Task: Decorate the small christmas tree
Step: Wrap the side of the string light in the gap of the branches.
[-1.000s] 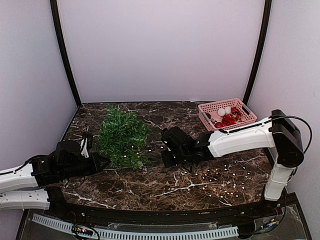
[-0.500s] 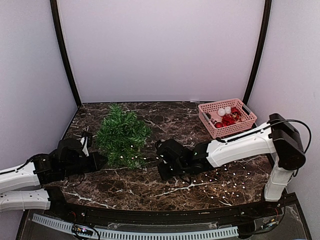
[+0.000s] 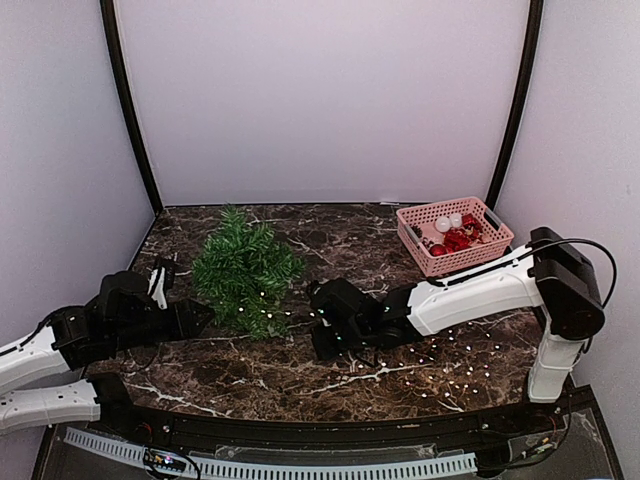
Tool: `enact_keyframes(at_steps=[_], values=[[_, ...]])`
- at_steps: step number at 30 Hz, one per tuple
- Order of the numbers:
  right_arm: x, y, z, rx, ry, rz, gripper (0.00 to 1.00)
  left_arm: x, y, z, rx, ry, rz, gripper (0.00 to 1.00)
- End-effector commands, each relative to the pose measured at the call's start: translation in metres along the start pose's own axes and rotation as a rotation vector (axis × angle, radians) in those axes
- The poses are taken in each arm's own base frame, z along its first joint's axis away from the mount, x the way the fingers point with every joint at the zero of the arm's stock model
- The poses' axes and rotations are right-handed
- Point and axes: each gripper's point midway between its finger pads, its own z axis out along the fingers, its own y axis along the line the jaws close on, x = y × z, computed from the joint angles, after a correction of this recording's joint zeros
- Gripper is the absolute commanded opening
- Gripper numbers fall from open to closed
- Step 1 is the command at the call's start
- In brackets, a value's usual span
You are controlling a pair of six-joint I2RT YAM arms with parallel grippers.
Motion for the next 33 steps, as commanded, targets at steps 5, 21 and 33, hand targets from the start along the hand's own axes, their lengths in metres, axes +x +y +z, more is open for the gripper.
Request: enact_keyframes(at_steps=[5,21,33], values=[[-0.015,0.015,-0.002,-0.056,-0.052,0.023,0.00,0.023,-0.038,-0.009,0.242,0.131,-0.146,0.60],[-0.019,0.015,-0.007,-0.057,-0.069,0.030,0.00,0.045,-0.053,0.019,0.294,0.201,-0.171,0.65],[0.004,0.035,-0.024,-0.112,-0.044,-0.021,0.00,0.037,-0.052,0.022,0.300,0.147,-0.199,0.10]])
